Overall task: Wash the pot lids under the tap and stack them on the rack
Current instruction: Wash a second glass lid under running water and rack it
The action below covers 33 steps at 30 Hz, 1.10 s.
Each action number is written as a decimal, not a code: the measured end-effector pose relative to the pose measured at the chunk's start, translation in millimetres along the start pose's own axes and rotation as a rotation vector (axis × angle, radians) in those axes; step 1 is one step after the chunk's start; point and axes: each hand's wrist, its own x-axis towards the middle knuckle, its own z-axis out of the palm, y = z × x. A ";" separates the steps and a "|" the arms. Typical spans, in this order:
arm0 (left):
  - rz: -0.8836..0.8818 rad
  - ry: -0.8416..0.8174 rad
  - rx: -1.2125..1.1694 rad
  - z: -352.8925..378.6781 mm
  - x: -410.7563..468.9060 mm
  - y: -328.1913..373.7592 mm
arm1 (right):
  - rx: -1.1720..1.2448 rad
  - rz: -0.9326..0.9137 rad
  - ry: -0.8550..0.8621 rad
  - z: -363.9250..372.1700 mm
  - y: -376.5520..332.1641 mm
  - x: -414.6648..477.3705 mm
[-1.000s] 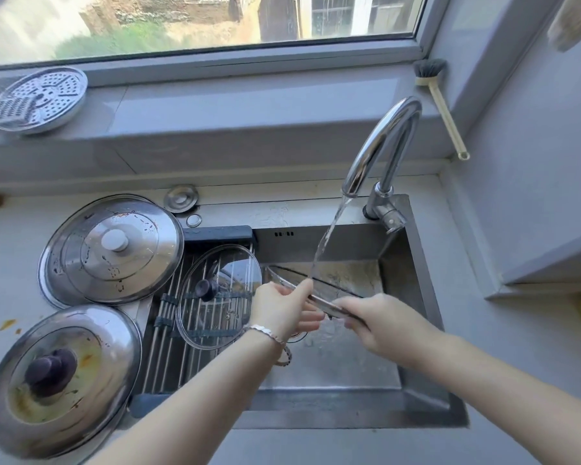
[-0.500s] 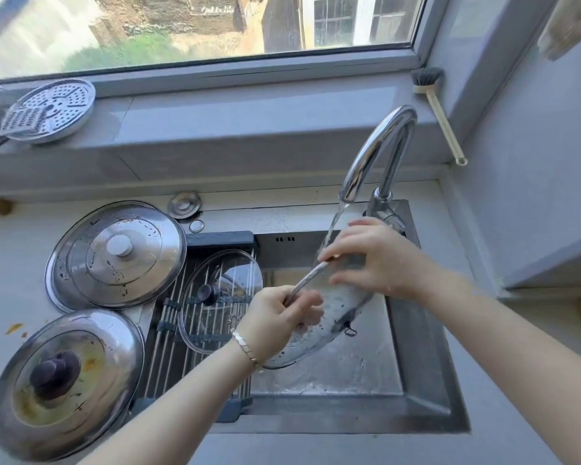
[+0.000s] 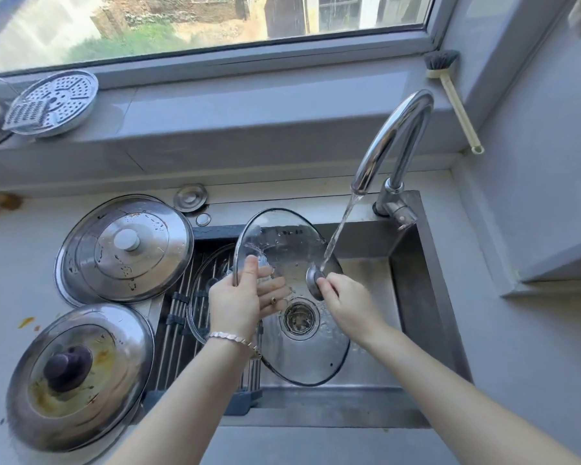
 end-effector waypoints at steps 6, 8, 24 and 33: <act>0.238 0.025 0.163 10.8 -10.9 -14.5 | 0.864 0.675 -0.243 -15.5 -17.2 12.3; 0.347 -0.001 0.254 14.6 -14.6 -19.2 | 1.165 0.754 -0.298 -16.7 -12.7 18.4; -0.129 -0.025 -0.127 11.7 15.2 -11.0 | 0.568 0.724 0.077 -24.1 81.3 2.6; -0.515 -0.008 -0.210 3.7 36.2 -79.3 | 0.661 0.492 0.486 -63.1 60.3 10.3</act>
